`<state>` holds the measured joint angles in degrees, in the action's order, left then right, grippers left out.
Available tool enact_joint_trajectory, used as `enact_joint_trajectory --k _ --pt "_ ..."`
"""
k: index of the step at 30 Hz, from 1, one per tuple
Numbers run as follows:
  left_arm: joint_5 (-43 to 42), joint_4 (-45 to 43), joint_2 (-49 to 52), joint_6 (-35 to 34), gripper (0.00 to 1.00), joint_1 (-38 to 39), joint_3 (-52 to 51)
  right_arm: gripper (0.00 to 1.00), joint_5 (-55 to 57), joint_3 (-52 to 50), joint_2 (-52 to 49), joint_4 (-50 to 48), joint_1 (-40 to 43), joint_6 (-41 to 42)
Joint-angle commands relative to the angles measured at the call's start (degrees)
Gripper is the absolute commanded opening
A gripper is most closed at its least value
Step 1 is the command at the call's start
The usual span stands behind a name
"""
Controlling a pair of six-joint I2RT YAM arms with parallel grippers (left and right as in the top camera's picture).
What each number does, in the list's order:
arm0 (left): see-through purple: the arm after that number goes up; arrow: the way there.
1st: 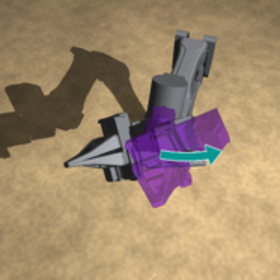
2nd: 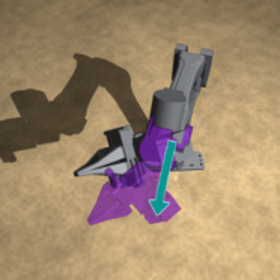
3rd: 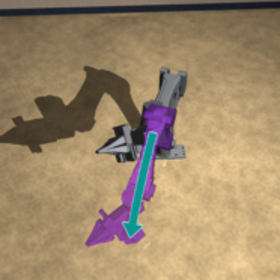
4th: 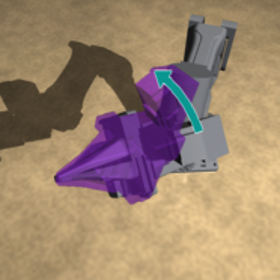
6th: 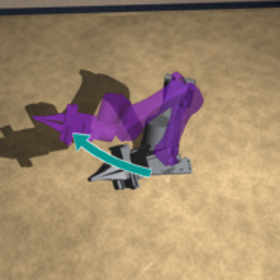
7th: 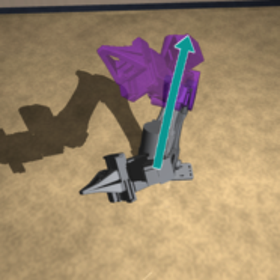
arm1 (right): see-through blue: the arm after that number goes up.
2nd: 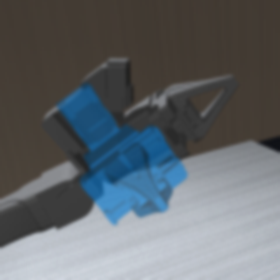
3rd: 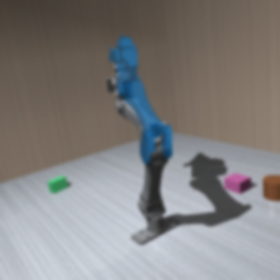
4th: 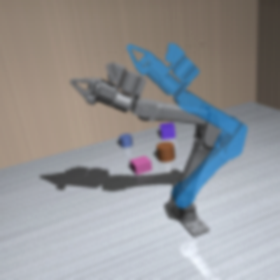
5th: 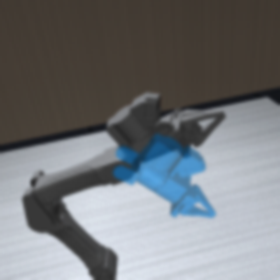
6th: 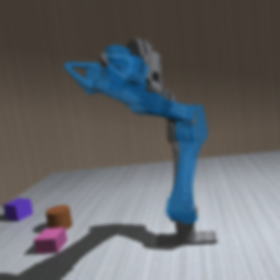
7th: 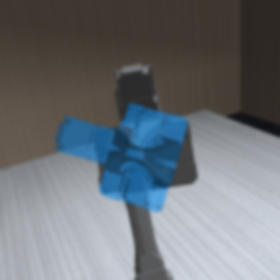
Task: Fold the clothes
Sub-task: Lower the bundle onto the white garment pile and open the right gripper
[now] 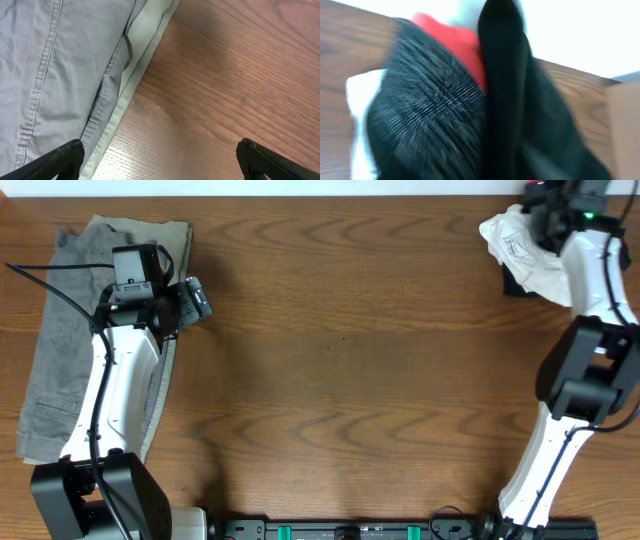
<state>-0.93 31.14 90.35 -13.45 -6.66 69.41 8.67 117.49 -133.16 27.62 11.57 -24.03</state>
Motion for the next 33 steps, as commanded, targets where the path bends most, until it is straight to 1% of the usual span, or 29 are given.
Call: enact_joint_trajectory --k 1,2,3,7,11,15,19,21,22,23,25,28,29,31,33 --pt "0.1 0.2 0.3 0.9 0.98 -0.1 -0.6 0.75 -0.7 1.4 -1.9 1.4 -2.3 1.3" --pt "0.1 0.3 0.3 0.9 0.98 -0.1 -0.6 0.84 -0.8 1.4 -2.1 2.2 -2.8 1.3" --pt "0.1 0.3 0.3 0.9 0.98 -0.1 -0.6 0.99 -0.8 1.4 -2.2 3.1 -3.3 1.7" --pt "0.1 0.3 0.3 0.9 0.98 -0.1 -0.6 0.99 -0.8 1.4 -1.3 5.1 -4.8 3.9" --pt "0.1 0.3 0.3 0.9 0.98 -0.1 -0.6 0.99 -0.8 1.4 1.8 6.1 -6.0 7.0" --pt "0.1 0.3 0.3 0.9 0.98 -0.1 -0.6 0.99 -2.4 1.4 6.5 6.0 -6.1 13.1" --pt "0.1 0.3 0.3 0.9 0.98 -0.1 -0.6 0.98 -3.0 1.4 8.5 4.6 -4.8 23.8" --pt "0.1 0.3 0.3 0.9 0.98 -0.1 -0.6 0.92 -3.1 1.4 8.2 3.6 -4.0 27.8" --pt "0.1 0.3 0.4 0.9 0.98 -0.1 -0.6 0.87 -3.1 1.4 7.6 3.2 -3.5 29.8" --pt "0.1 0.3 0.4 0.9 0.98 -0.1 -0.6 0.78 -3.1 1.4 7.3 3.0 -3.1 31.0" --pt "0.1 0.3 0.7 0.9 0.98 -0.1 -0.6 0.57 -1.6 1.4 6.6 3.0 -2.6 32.5" --pt "0.1 0.3 1.2 0.9 0.98 -0.1 -0.6 0.23 3.3 1.4 5.4 2.3 -1.9 35.0" --pt "0.1 0.3 1.4 0.9 0.98 -0.1 -0.6 0.16 4.3 1.3 4.8 1.6 -1.7 35.2" --pt "0.1 0.3 1.8 0.9 0.98 -0.1 -0.6 0.06 4.9 1.3 3.5 -0.6 -0.9 35.2" --pt "0.1 0.3 2.1 0.9 0.98 -0.1 -0.6 0.02 4.9 1.3 2.5 -2.0 -0.2 35.7"
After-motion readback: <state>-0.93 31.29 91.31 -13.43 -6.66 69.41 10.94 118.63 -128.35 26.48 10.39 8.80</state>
